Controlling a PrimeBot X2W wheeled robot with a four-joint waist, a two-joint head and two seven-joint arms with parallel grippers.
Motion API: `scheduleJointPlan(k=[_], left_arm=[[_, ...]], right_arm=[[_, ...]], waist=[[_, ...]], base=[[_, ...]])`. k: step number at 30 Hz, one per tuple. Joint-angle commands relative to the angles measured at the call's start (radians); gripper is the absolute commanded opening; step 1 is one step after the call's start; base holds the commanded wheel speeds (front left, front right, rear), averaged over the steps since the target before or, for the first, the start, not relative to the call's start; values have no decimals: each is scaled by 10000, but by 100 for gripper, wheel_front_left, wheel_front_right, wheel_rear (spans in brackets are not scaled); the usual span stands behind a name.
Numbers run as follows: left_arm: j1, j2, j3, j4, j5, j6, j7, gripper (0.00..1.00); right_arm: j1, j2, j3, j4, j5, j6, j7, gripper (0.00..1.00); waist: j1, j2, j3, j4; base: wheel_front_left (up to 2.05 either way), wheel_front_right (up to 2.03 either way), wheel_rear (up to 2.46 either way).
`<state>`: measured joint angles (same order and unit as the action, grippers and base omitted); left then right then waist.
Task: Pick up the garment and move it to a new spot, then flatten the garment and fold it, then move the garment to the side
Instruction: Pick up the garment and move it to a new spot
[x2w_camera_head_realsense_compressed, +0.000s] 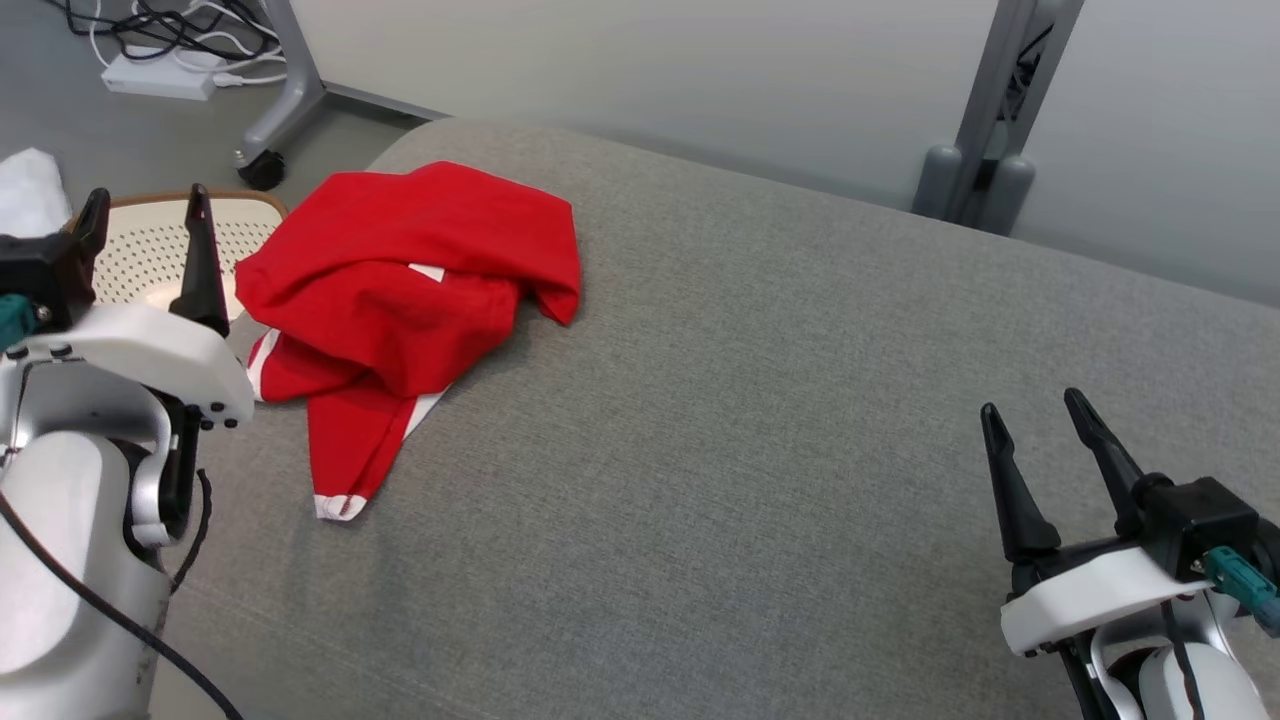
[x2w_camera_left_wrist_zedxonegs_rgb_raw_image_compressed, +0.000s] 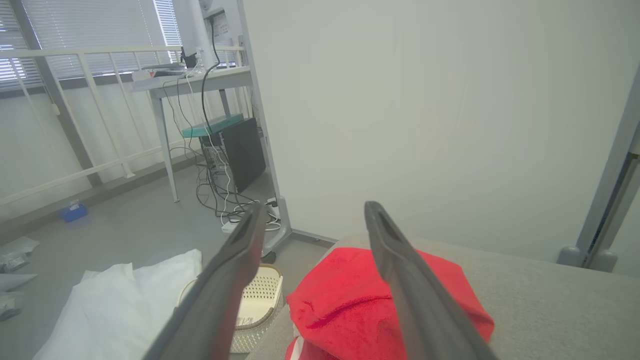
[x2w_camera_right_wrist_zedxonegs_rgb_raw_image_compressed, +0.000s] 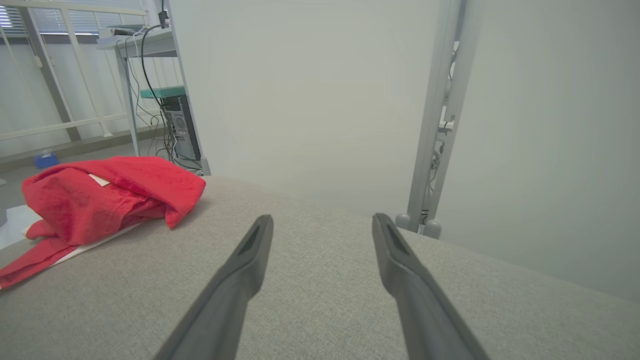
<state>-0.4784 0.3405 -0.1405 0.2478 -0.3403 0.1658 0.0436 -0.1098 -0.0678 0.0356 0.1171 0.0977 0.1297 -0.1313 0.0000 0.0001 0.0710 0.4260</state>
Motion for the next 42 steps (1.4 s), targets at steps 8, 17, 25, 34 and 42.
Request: scheduleJointPlan(k=[8,17,25,34,42], left_arm=[[-1654,211,263,3097,-800,-682,933,100],[-3187,230,1274,7975,-2240,-1275,676,49],[-3844,717,1041,8218,-1647,-888,-1469,0],[-3761,895,472,5492,-845,-519,-2945,0],[-1238,607,602,2310,-948,154,-2968,100]], right_arm=[[-649,-415,160,-391,-17,19,300,100],[-1356,-926,223,-924,63,18,567,100],[-1100,-729,19,-695,53,18,435,100],[-678,-363,-343,-754,-7,18,160,100],[-273,-147,-436,-759,47,18,80,100]], waist=[[0,-1,1284,-1067],[0,-1,2990,-1813],[0,-1,2384,-1780],[0,-1,1200,-1716],[0,-1,425,-1553]], base=[[0,0,0],[0,0,0],[0,0,0],[0,0,0],[0,0,0]])
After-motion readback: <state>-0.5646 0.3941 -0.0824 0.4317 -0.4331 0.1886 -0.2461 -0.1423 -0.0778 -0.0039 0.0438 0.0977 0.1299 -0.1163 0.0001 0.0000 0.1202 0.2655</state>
